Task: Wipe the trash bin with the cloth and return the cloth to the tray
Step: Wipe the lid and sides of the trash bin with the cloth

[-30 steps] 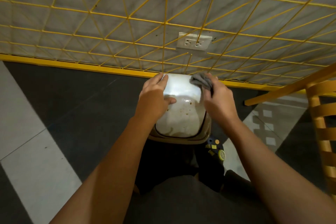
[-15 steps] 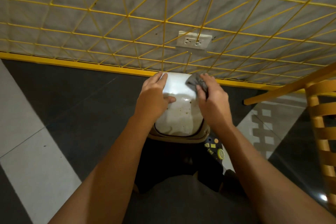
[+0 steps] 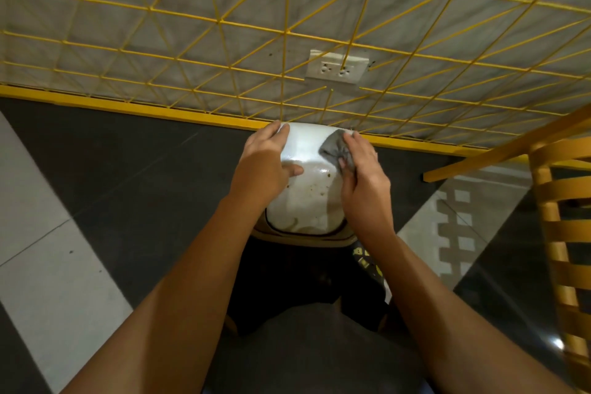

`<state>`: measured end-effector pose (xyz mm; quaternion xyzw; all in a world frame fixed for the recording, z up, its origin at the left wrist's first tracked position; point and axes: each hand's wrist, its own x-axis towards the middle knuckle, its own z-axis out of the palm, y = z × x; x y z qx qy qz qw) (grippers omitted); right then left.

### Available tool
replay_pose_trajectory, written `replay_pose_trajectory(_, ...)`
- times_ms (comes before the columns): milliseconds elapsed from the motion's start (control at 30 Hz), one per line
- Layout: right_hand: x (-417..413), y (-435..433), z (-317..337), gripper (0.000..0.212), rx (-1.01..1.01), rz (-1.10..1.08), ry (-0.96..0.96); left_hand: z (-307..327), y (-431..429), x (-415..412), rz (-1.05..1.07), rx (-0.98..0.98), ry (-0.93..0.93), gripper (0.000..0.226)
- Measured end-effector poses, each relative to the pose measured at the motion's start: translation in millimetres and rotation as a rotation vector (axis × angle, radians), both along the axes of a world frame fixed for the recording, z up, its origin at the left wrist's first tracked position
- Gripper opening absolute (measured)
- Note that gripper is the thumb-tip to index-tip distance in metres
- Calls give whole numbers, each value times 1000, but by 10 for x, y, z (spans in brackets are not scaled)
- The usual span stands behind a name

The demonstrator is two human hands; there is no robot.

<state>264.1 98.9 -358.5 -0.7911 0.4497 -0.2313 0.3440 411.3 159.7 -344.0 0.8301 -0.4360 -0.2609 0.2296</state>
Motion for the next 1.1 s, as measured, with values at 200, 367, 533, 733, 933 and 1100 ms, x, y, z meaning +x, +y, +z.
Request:
replay_pose_trajectory(200,122,-367,220,41,197,-125,113,9,-2,-14,7,16,-8,77)
replay_pose_trajectory(367,-26,-44,46,46,76,-32,34,7,5,-21,9,2,-16,77)
replay_pose_trajectory(533,-247,319,-185,60,-45,31,46,9,8,-24,-6,-1,0,77)
replay_pose_trajectory(733,-53,-86,-15,49,-26,93,104,7,14,-18,-3,-1,3,76)
replay_pose_trajectory(933,96,-354,129,43,-12,158,204,2,20,-16,0,0,-20,77)
replay_pose_trajectory(1100,-198,42,-59,51,-70,188,105,1,37,11,-25,56,-74,76)
